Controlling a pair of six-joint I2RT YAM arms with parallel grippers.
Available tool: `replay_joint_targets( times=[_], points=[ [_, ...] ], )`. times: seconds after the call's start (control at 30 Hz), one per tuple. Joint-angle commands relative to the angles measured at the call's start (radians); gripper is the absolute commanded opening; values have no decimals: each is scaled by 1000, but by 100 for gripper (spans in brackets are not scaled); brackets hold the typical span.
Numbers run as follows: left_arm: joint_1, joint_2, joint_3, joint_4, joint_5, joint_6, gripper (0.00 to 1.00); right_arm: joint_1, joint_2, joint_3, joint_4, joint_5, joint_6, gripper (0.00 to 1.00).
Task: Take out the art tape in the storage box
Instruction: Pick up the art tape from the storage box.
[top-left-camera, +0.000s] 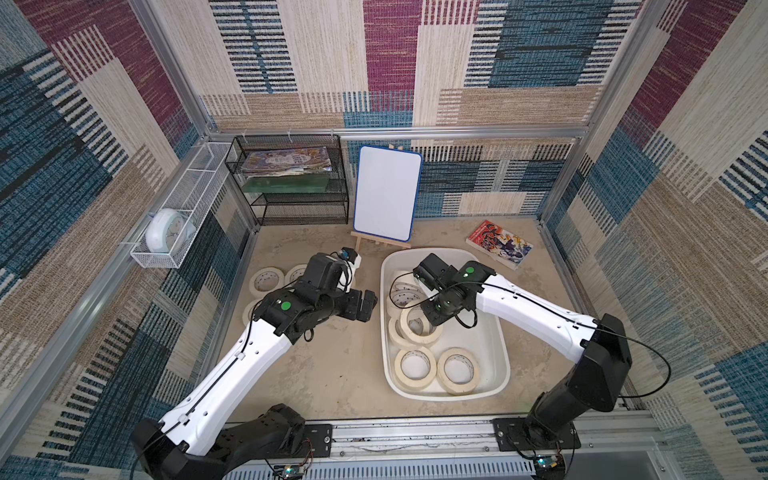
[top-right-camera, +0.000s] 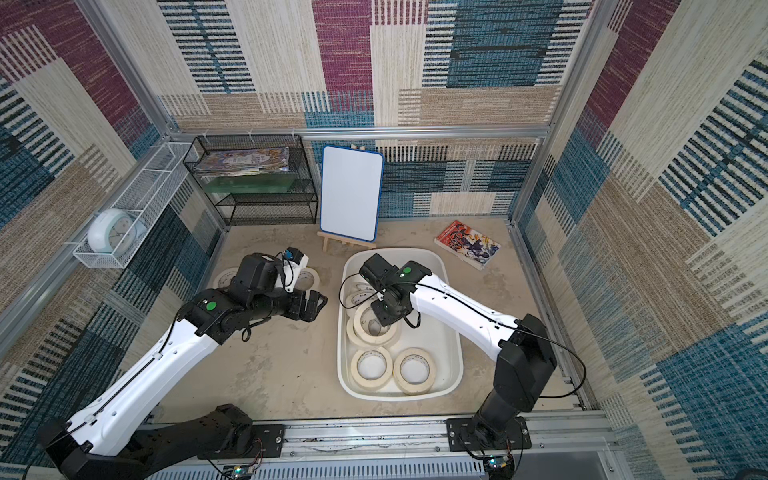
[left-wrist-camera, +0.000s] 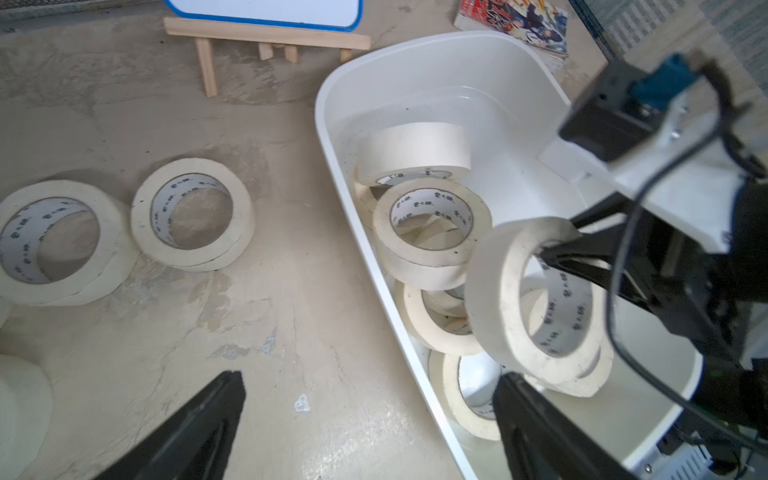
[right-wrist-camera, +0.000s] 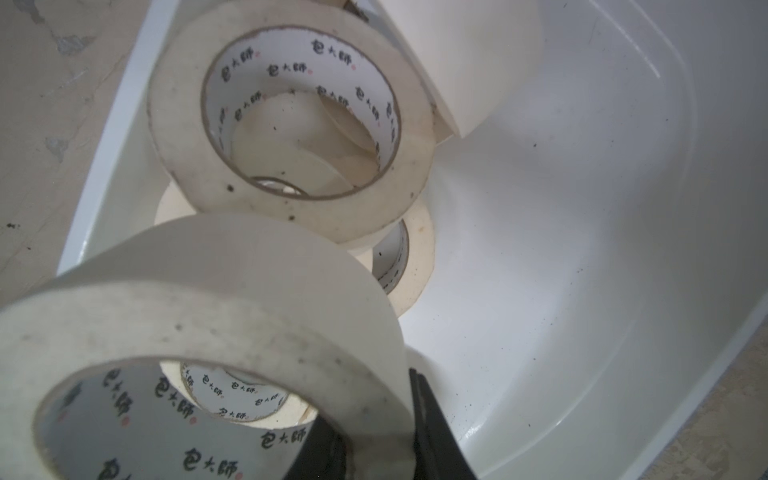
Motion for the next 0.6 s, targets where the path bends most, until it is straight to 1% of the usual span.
replay_joint_targets(
  times=[0.0,0.07,0.23,0.4,0.47,0.57],
  points=[
    [-64,40,18,-5,-33,-48,99,2,27,53,55,14,21,0],
    [-95,65,17,28,-29,-59,99,2,50,86,61,10,27,0],
    [-119,143,35,75,-38,-55,99,8,78,118,77,-18,29,0],
    [-124,225,50,108,-111,-48,97,26,70,114,78,-26,23,0],
    [-123,249,50,135,-141,-51,91,30,67,106,82,-31,23,0],
    [-128,293,64,159,-138,-53,78,35,60,98,90,-38,23,0]
  ],
)
